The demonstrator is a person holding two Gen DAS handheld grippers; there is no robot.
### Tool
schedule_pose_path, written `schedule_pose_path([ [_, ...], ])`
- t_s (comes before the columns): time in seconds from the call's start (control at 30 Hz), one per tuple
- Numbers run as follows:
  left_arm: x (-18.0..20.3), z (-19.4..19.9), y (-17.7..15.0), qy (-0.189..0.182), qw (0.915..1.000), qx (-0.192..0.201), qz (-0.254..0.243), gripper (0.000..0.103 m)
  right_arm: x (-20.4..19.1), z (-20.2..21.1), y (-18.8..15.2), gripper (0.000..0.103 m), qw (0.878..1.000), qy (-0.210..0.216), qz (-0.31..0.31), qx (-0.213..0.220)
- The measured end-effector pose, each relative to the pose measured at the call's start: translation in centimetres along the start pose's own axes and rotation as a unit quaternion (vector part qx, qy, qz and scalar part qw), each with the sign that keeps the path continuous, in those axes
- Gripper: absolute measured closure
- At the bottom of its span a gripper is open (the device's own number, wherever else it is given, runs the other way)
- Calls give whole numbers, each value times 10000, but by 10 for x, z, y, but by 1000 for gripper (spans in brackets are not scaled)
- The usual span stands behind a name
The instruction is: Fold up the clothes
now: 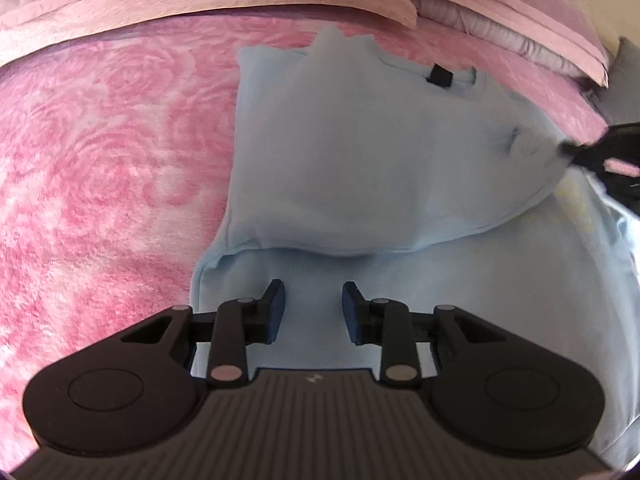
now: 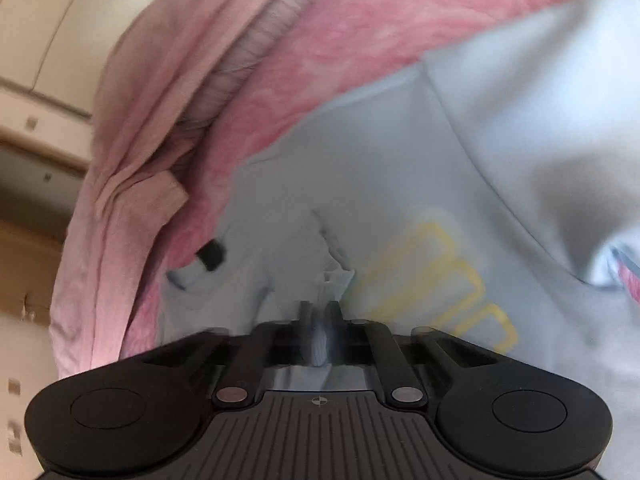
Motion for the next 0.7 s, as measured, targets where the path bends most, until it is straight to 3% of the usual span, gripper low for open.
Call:
schedule_pose_path([
  [0.13,-1,-1,0,-2,10000,9,-81,76,-25,62,4,99,9887,136,1014,1093],
  [0.2,-1,-2,0,6,9999,15,-138,76,-12,76,0,99,9876,-234,983,1204],
  [0.3,-1,-2,0,19,9998,12,-194,76,24,58,-11,99,9927,-794,614,672],
  [0.4,-6,0,1,89,9997,70,-204,82,39,44,-18,99,9937,-925,463,438],
  [0.47,-14,3,1,232,9996,112,-130,89,32,50,-19,99,9943,-742,555,534],
  [0.57,-32,6,0,278,9993,55,246,96,31,52,-22,99,9948,-726,592,397],
  [0.63,-28,10,2,255,9997,-8,58,95,36,49,-25,98,9947,-849,558,163],
  [0.7,-11,18,3,385,9969,48,-685,87,41,50,-22,87,9960,-823,323,156],
])
Point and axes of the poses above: each gripper's, at about its wrist camera, not at the fingertips, and z roughly against the way its jaws point, x to its right, y to its top, the point moved 6 cm from there along -z, roughly the way its jaws point, and after that the axes turned 1 degree about -x, right-handed, at the moved point
